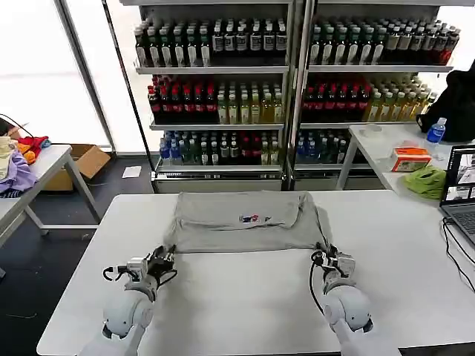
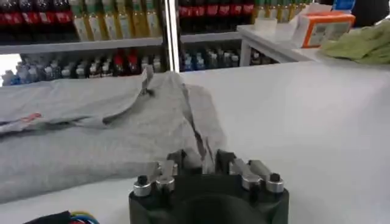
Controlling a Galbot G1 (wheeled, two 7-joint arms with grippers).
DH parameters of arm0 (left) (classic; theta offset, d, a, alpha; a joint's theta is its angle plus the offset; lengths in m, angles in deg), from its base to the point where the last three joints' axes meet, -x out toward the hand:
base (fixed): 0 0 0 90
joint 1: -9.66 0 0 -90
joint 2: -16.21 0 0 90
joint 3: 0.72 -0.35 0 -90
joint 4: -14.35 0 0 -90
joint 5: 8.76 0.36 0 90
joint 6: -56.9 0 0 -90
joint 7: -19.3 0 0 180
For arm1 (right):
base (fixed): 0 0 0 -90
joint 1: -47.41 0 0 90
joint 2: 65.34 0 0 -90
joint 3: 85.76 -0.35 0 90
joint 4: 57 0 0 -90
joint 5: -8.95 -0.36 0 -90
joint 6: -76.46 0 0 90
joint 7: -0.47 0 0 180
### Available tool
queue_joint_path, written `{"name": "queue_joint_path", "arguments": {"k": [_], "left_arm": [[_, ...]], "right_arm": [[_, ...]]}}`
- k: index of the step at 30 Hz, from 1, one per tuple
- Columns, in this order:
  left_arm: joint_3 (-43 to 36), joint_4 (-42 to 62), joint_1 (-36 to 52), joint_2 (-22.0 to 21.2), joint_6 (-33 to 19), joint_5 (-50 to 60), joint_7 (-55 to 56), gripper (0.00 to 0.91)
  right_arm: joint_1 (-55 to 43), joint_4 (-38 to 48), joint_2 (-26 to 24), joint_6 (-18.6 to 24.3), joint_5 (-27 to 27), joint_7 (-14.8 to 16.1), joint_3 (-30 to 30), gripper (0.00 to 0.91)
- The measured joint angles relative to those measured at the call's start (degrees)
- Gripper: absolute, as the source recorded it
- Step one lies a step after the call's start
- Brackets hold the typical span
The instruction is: Fold and organize the clothes.
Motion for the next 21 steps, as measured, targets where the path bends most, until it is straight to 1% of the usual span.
{"name": "queue_joint_path", "arguments": {"k": [11,16,21], "left_arm": [[0.3,-0.4,-1.2,0.1,-1.2,0.6,0.0,0.010],[0.8,-2.6,-3.0,0.7,-1.4,0.8,0.7,0.010],[1.5,-7.7,-6.5,1.7,-0.9,0.9,1.7,0.010]], "right_arm": [[3.3,-3.8,-1.6,0.1,-0.3,0.8,-1.1,0.000],[5.4,-7.7,-2.3,-0.7,-0.8,0.3,-1.5,0.000],[8.1,-12.8,-3.7,-1.1,-1.2,-0.8,-1.6,0.000]]}}
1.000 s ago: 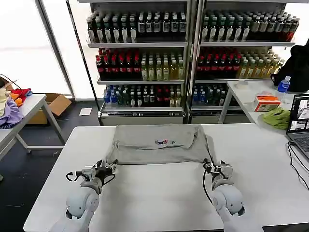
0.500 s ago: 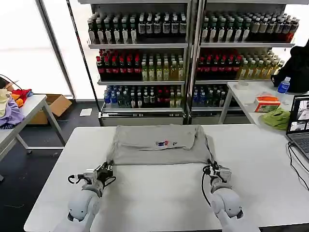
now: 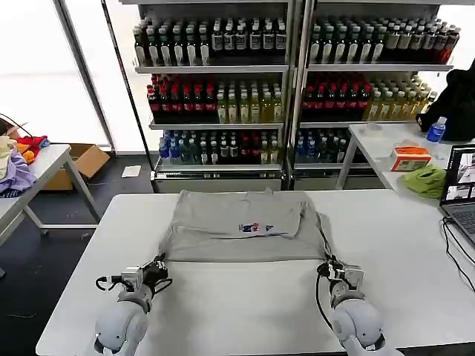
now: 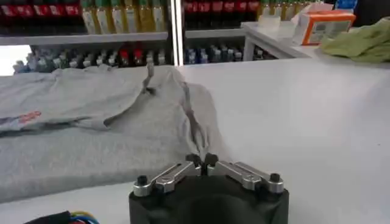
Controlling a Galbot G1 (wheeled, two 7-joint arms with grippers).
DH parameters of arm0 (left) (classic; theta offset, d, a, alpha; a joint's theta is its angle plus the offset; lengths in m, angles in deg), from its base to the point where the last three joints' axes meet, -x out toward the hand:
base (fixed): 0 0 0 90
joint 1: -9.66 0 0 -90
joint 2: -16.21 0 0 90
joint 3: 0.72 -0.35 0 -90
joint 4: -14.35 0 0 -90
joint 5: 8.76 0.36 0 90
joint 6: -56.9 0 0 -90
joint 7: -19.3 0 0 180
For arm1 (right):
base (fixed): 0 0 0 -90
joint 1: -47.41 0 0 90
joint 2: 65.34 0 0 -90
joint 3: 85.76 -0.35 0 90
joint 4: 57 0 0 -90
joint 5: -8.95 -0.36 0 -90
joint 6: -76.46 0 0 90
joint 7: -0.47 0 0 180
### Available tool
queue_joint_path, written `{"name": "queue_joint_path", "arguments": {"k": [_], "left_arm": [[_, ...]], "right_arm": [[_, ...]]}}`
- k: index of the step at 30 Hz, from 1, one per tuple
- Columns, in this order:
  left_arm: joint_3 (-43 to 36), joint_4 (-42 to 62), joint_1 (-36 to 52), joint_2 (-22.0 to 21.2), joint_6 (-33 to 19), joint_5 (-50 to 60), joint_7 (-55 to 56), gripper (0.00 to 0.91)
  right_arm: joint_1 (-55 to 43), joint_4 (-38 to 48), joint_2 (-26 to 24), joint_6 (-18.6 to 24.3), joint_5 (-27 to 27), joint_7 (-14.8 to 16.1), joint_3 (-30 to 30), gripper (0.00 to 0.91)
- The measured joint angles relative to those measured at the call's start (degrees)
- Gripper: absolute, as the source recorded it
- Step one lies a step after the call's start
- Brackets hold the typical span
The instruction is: Fold and organize the clothes.
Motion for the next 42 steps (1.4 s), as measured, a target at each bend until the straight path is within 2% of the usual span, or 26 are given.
{"name": "queue_joint_path", "arguments": {"k": [9,18,29,39,40,41,42], "left_arm": [[1.2,-13.2,-11.1,-0.2,-0.6,1.7,1.4,0.010],[1.9,-23.1,-22.7,-1.2,-1.6,4.2,1.4,0.010],[1.9,-26.6,-30.0,-0.4,-2.0,5.4,1.4,0.010],[1.6,-25.8,-31.2,-0.6,-2.9,6.6,1.2,0.010],[1.6,-25.4,-31.1,-0.5,-3.1,6.6,1.1,0.010],[1.7,-25.1,-31.1,-0.4,-3.3,6.6,1.1,0.191],[1.8,-24.8,-31.1,-0.3,-3.4,6.6,1.1,0.595]], "right_arm": [[7.8,-9.8,-1.9,0.0,-0.1,-3.3,-0.5,0.000],[16.4,-15.0,-2.5,1.5,1.7,-5.4,-1.4,0.000],[23.3,-19.3,-3.8,1.0,3.5,-7.1,-2.7,0.000],[28.4,-19.6,-3.7,2.1,5.6,-7.8,-2.1,0.000],[28.6,-19.5,-3.6,2.3,5.8,-7.9,-2.1,0.635],[28.8,-19.5,-3.5,2.4,5.9,-8.0,-2.1,0.907],[29.1,-19.5,-3.4,2.4,6.0,-8.1,-2.1,0.907]]}}
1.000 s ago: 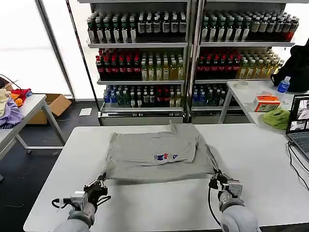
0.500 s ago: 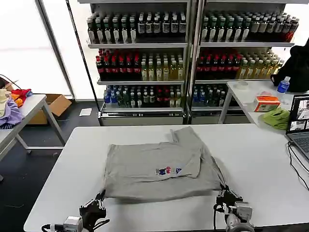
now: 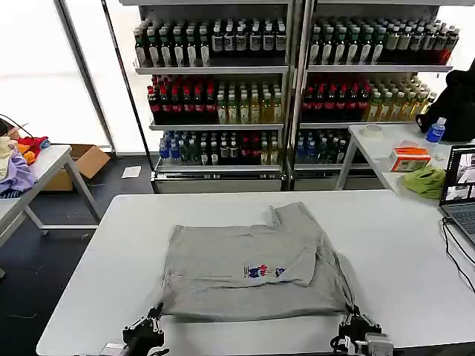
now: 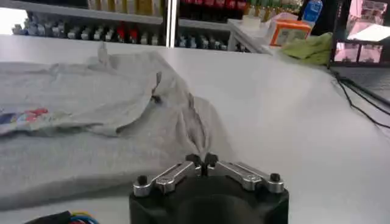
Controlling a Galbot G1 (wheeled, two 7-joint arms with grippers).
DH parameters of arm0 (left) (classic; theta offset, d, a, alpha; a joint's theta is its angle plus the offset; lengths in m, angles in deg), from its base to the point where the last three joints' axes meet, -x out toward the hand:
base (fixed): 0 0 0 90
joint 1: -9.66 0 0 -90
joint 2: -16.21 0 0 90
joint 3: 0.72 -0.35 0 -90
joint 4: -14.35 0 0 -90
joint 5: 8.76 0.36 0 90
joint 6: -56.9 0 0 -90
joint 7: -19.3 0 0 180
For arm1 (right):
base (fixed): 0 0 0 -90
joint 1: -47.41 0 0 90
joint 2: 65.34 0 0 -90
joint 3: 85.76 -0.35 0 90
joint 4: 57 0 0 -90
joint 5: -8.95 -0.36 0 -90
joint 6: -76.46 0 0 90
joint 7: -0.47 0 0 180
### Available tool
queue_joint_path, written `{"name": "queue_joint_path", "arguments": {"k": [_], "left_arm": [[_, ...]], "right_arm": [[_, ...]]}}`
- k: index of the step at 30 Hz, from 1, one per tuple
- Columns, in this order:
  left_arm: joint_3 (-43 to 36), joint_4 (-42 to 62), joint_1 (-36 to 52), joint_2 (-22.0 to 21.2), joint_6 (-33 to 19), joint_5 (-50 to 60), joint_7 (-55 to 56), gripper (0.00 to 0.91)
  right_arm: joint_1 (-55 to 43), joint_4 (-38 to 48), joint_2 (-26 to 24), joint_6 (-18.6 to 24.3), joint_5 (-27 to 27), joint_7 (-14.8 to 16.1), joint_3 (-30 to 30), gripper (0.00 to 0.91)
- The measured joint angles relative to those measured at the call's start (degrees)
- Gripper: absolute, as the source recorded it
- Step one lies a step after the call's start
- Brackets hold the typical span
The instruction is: Fold and organize the clothes.
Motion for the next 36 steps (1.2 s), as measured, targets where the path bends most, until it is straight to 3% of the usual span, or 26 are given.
{"name": "queue_joint_path", "arguments": {"k": [1,13,23,30,36], "left_arm": [[0.0,0.3,0.0,0.1,-0.1,0.0,-0.1,0.907],[-0.2,-0.5,-0.5,-0.9,0.2,-0.3,0.1,0.907],[2.1,-7.0,1.7,-2.3,0.3,-4.0,-0.6,0.907],[4.9,-7.8,7.6,-1.6,-1.0,-6.6,-3.1,0.907],[4.8,-3.4,15.4,3.0,-2.7,-8.5,-7.1,0.907]], "right_arm": [[0.2,0.0,0.0,0.0,0.0,-0.1,0.0,0.907],[2.5,-3.6,0.9,1.1,-0.3,-1.0,-2.2,0.907],[-2.4,-5.5,1.8,5.5,-2.2,1.1,-7.7,0.907],[-11.9,0.0,-0.9,8.0,-3.7,7.7,-10.7,0.907],[-23.3,9.0,-5.0,8.0,-3.8,15.3,-9.1,0.907]]}}
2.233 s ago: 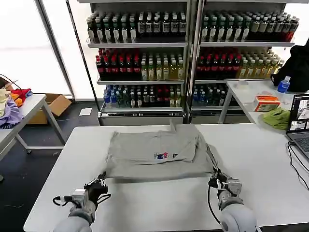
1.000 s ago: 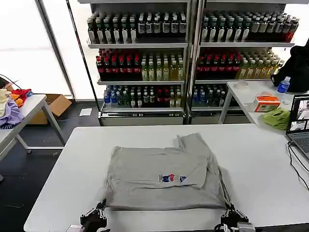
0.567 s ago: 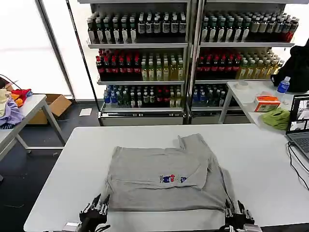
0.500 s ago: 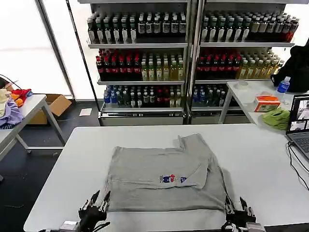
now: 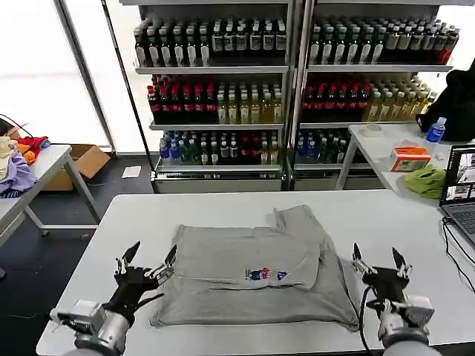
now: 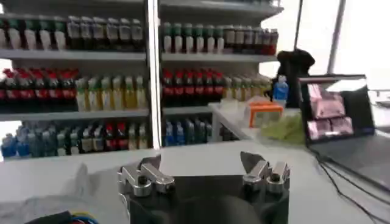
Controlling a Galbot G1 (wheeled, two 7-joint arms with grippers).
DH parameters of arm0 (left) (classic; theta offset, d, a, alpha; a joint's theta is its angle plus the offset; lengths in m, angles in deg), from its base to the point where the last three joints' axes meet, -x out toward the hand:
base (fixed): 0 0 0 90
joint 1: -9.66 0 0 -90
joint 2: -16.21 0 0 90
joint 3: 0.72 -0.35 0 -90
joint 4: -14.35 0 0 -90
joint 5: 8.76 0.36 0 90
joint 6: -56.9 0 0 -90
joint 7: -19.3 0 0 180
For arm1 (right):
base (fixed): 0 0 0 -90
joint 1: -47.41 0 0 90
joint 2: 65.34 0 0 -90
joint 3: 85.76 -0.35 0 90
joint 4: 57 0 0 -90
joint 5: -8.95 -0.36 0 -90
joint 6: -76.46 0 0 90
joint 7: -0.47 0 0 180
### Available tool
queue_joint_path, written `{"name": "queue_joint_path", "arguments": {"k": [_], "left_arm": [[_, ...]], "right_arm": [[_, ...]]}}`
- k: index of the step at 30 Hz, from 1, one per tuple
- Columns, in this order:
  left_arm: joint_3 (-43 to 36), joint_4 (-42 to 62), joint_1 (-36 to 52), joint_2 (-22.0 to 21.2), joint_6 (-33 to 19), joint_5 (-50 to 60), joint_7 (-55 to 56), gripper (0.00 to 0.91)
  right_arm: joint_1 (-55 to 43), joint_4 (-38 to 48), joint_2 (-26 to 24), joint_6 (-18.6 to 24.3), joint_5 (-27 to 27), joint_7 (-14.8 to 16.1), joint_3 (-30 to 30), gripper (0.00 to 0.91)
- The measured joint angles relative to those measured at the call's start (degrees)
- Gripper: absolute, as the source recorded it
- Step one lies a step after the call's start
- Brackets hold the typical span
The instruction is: Fold and organize the clothes.
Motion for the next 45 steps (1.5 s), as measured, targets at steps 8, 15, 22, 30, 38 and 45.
{"name": "queue_joint_path", "arguments": {"k": [8,15,22,30,38,45], "left_arm": [[-3.5,11.9,13.0,6.6,-0.2,-4.3,-5.1,0.907],[-8.4,24.3,24.4,8.3,0.9,-6.7,-6.6,0.907],[-12.8,32.3,32.1,9.6,3.5,-7.7,-6.9,0.907],[-16.4,39.8,36.6,9.2,5.0,-8.0,-7.8,0.907],[-18.3,44.3,38.6,8.9,6.1,-8.6,-8.0,0.907],[-18.7,47.2,39.9,7.8,5.8,-8.9,-8.1,0.907]], "right_arm": [[-18.0,15.0,-3.3,-3.0,1.6,7.6,8.5,0.907],[-30.1,27.0,-2.2,-3.4,2.2,9.9,16.0,0.907],[-36.7,34.8,-0.3,-4.7,0.7,10.2,20.7,0.907],[-40.8,40.9,2.8,-7.0,0.0,10.1,23.3,0.907],[-42.9,45.1,5.7,-7.9,0.0,10.0,24.7,0.907],[-44.2,48.2,7.8,-8.2,0.2,10.0,25.0,0.907]]}}
